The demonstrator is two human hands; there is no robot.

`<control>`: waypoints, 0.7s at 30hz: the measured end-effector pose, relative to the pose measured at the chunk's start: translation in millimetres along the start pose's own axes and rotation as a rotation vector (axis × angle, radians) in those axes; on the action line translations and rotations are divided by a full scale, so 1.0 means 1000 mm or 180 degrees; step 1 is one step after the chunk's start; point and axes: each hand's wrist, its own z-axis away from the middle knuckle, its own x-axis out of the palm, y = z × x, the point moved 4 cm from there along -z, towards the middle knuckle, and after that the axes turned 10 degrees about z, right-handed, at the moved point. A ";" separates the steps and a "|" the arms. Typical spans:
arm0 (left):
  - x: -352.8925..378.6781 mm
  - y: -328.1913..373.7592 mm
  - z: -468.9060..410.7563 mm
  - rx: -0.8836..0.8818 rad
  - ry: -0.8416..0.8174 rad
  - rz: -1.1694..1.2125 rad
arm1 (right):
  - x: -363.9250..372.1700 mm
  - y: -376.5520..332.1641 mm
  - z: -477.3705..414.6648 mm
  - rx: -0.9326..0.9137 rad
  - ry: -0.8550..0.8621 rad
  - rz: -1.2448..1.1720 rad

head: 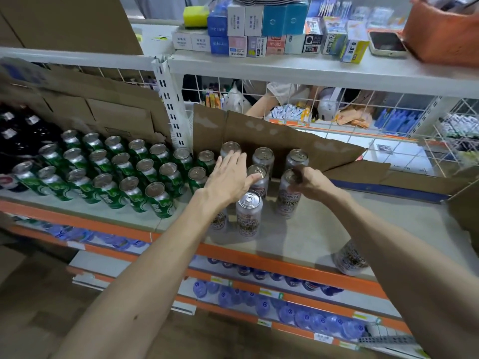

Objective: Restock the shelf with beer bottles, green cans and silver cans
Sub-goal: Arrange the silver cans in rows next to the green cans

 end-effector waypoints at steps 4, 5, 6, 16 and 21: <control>0.004 0.001 -0.005 -0.0013 0.0034 -0.0017 | 0.001 0.002 0.000 0.0015 0.0069 -0.0018; 0.005 0.002 -0.007 -0.0008 0.0042 -0.0013 | 0.002 0.002 0.001 0.0011 0.0056 -0.0011; 0.007 0.003 -0.008 0.0000 0.0047 -0.0010 | 0.003 0.001 0.001 0.0026 0.0028 -0.0018; 0.000 0.019 -0.006 0.0027 0.0038 0.0013 | -0.007 0.019 0.022 0.0244 0.0363 -0.0476; 0.000 0.034 -0.002 0.0147 -0.0043 0.0102 | -0.018 0.056 0.065 0.0432 0.0470 -0.0068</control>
